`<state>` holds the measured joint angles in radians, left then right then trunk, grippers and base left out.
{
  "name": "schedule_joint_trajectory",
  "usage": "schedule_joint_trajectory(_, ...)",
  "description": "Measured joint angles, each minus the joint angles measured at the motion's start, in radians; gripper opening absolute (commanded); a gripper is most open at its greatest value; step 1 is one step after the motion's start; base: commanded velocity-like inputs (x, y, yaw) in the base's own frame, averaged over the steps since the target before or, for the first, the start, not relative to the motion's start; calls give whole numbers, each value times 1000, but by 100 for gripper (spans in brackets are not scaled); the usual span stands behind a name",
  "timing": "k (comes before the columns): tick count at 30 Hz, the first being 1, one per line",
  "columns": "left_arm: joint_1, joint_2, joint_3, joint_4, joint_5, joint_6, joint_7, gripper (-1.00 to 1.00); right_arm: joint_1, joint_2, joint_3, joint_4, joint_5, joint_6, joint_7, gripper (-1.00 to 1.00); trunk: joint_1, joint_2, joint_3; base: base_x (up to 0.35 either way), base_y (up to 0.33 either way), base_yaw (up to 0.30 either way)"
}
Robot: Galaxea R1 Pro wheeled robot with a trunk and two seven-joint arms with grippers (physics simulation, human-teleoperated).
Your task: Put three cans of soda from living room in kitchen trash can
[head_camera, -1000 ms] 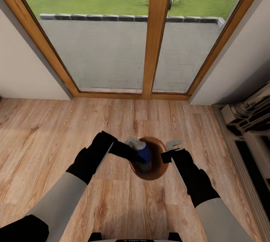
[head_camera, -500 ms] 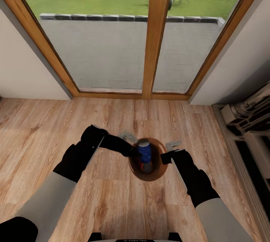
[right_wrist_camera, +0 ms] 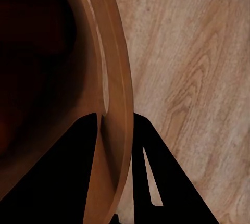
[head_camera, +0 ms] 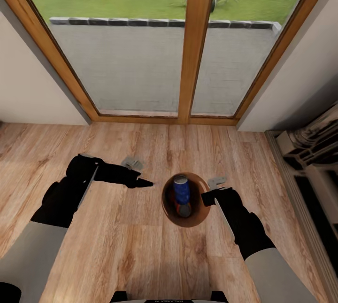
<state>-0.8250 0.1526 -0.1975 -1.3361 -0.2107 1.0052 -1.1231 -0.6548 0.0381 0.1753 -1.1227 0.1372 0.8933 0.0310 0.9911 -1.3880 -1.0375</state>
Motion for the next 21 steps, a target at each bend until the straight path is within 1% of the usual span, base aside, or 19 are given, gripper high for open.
schedule_joint_trajectory(2, 13, 12, 23, -8, 0, -4, -2, 100, 0, -1, -1, 0, 2, 0, 0, -100, 0, 0, 0, 0, 0, 0)
schedule_joint_trajectory(3, 26, 19, 53, -13, -1, -15, -3, 100, 0, -2, -3, 0, 2, 0, 0, -100, 0, 0, 0, 0, 0, 0)
schedule_joint_trajectory(6, 47, 25, 105, -19, 0, -53, -1, 100, 0, -2, -5, 0, 2, -1, 1, -100, 0, 0, 0, 0, 0, 0)
schedule_joint_trajectory(7, 64, 28, 136, -23, -1, -88, 3, 100, 0, -3, -6, 0, 1, -2, 4, -100, 0, 0, 0, 0, 0, 0)
schedule_joint_trajectory(8, 117, 29, 203, -24, -7, -187, 14, 100, 1, -8, -9, -1, -6, -3, 10, -100, 0, 0, 0, 0, 0, 0)
schedule_joint_trajectory(9, 133, 28, 220, -23, -8, -213, 21, 100, 1, -9, -10, -1, -5, -4, 11, -100, 0, 0, 0, 0, 0, 0)
schedule_joint_trajectory(10, 153, 25, 245, -21, -11, -262, 47, 100, 1, -10, -11, 0, -4, -4, 12, -100, 0, 0, 0, 0, 0, 0)
schedule_joint_trajectory(12, 175, 22, 263, -20, -13, -304, 90, 100, 1, -11, -12, -1, -2, -3, 13, -100, 0, 0, 0, 0, 0, 0)
schedule_joint_trajectory(13, 197, 21, 274, -19, -12, -332, 144, 100, 1, -12, -12, -1, -3, -3, 13, -100, 0, 0, 0, 0, 0, 0)
schedule_joint_trajectory(14, 209, 20, 278, -19, -11, -343, 173, 100, 1, -12, -12, -1, -5, -3, 13, -100, 0, 0, 0, 0, 0, 0)
schedule_joint_trajectory(15, 228, 19, 285, -18, -8, -360, 227, 100, 2, -12, -13, -1, -6, -2, 13, -100, 0, 0, 0, 0, 0, 0)
schedule_joint_trajectory(16, 237, 19, 287, -17, -7, -368, 253, 100, 2, -13, -14, -1, -7, -2, 13, -100, 0, 0, 0, 0, 0, 0)
schedule_joint_trajectory(17, 262, 16, 294, -10, -6, -409, 339, 100, 3, -12, -14, -2, -7, 1, 12, -100, 0, 0, 0, 0, 0, 0)
schedule_joint_trajectory(18, 276, 13, 297, -3, -5, -426, 377, 100, 3, -12, -16, -2, -8, 2, 12, -100, 0, 0, 0, 0, 0, 0)
schedule_joint_trajectory(19, 282, 10, 298, 3, -5, -435, 395, 100, 3, -12, -20, -2, -8, 2, 12, -100, 0, 0, 0, 0, 0, 0)
schedule_joint_trajectory(20, 286, 8, 299, 12, -4, -444, 410, 100, 3, -12, -27, -3, -10, 3, 12, -100, 0, 0, 0, 0, 0, 0)
schedule_joint_trajectory(21, 294, 3, 301, 47, -5, -480, 452, 100, 3, -12, -59, -2, -29, 7, 15, -100, 0, 0, 0, 0, 0, 0)
